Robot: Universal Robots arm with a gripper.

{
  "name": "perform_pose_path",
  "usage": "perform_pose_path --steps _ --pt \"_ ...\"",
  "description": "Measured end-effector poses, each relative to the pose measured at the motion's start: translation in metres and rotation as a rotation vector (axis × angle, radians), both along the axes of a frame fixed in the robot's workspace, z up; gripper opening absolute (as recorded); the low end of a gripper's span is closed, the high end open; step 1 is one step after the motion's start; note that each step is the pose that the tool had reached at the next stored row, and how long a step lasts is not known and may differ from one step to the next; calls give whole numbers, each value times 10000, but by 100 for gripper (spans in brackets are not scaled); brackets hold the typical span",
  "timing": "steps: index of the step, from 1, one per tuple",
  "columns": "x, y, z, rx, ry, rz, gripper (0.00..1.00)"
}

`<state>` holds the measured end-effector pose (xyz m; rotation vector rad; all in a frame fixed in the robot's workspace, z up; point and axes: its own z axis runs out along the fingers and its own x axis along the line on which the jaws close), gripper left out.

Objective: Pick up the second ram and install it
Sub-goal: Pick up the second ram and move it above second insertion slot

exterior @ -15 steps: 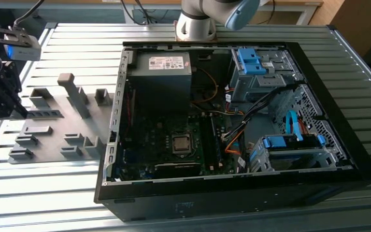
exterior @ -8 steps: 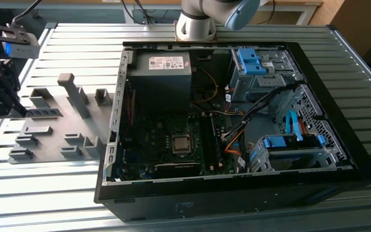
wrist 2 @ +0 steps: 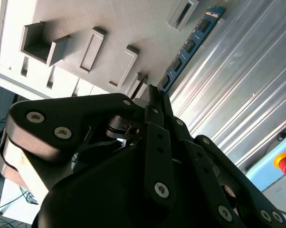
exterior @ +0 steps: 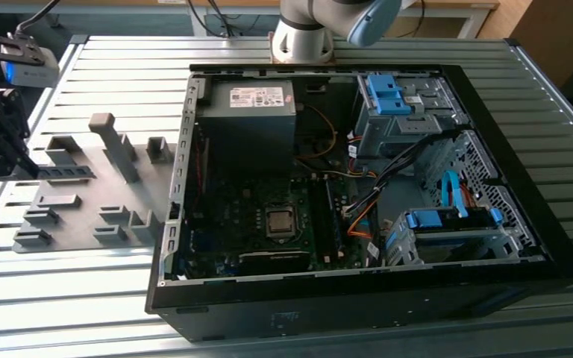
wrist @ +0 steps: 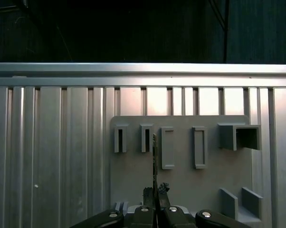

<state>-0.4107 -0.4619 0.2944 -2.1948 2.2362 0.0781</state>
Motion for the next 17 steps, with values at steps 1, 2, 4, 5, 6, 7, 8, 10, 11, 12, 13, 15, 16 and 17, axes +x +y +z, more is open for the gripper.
perform_pose_path --steps 1,2,4,5,6,7,8,10,11,12,13,15,16,17 --pt "0 0 3 1 -1 0 14" --pt "0 0 7 0 0 0 14" --pt "0 0 15 0 0 0 14" --pt "0 0 19 0 0 0 14" --pt "0 0 23 0 0 0 14" --pt "0 0 28 -1 1 0 14" --pt "0 0 32 0 0 0 14" --pt "0 0 43 0 0 0 14" --pt "0 0 49 0 0 -1 14" --pt "0 0 56 -1 1 0 14" --pt "0 0 61 0 0 0 14" --pt "0 0 74 -1 1 -1 14" --pt "0 0 80 -1 1 -1 14" --pt "0 0 87 0 0 0 14"
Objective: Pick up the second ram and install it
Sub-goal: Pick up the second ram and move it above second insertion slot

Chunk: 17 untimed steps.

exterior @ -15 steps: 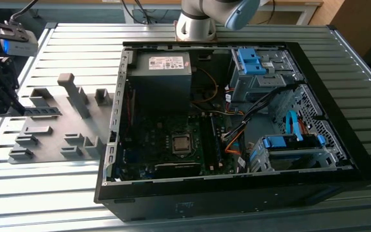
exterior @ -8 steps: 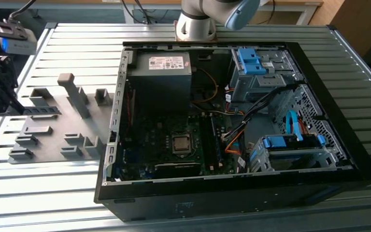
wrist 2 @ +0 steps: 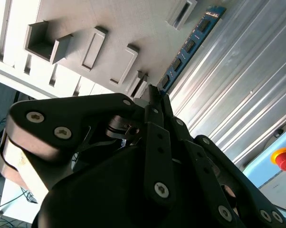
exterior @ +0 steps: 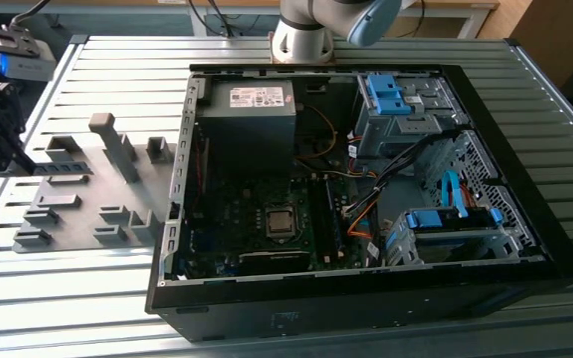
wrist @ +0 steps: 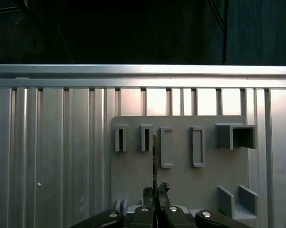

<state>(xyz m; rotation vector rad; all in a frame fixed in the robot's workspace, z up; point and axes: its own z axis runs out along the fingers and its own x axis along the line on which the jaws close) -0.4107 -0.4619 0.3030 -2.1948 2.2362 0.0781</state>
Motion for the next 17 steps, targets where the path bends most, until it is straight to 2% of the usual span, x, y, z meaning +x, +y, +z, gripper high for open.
perform_pose_path --steps 17 --pt "0 0 119 0 0 0 14"
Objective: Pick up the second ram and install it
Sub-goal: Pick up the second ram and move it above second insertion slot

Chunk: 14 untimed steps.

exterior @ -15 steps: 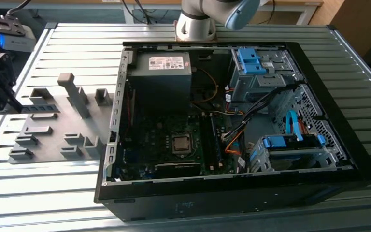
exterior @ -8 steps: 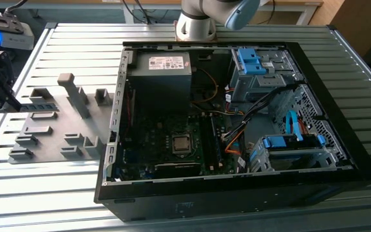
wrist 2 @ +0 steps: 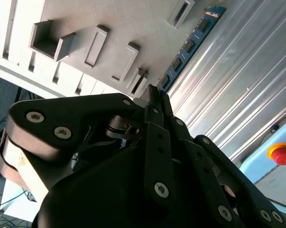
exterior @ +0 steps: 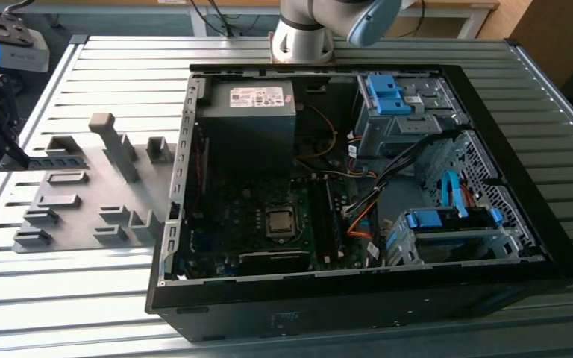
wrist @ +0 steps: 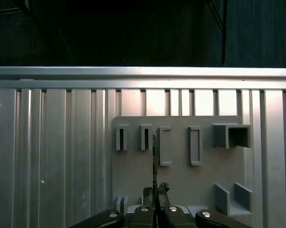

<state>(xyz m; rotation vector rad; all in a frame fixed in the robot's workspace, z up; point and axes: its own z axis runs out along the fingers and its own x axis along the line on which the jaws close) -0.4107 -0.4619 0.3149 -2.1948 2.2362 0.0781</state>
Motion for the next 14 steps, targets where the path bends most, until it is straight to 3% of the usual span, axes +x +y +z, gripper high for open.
perform_pose_path --steps 14 --pt "0 0 116 0 0 0 14"
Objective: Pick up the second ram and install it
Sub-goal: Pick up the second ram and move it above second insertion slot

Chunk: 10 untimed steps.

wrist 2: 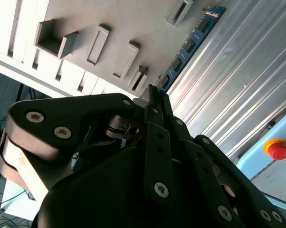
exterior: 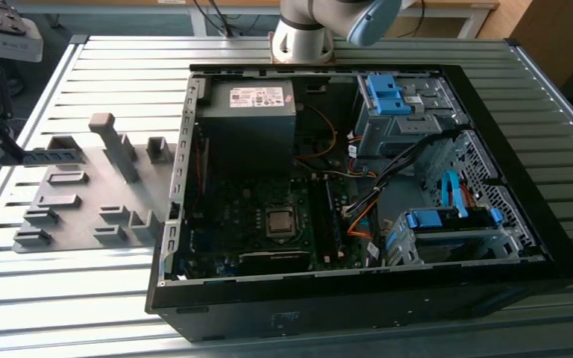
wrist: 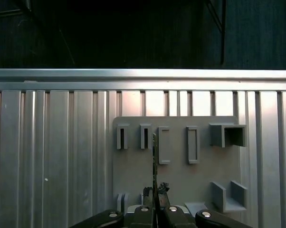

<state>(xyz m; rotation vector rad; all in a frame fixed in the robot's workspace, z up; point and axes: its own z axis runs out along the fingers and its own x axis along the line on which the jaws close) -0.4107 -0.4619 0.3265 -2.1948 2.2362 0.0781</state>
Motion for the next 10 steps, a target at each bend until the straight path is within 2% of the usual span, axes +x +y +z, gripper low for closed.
perform_pose_path --steps 10 --pt "0 0 127 0 0 -1 14"
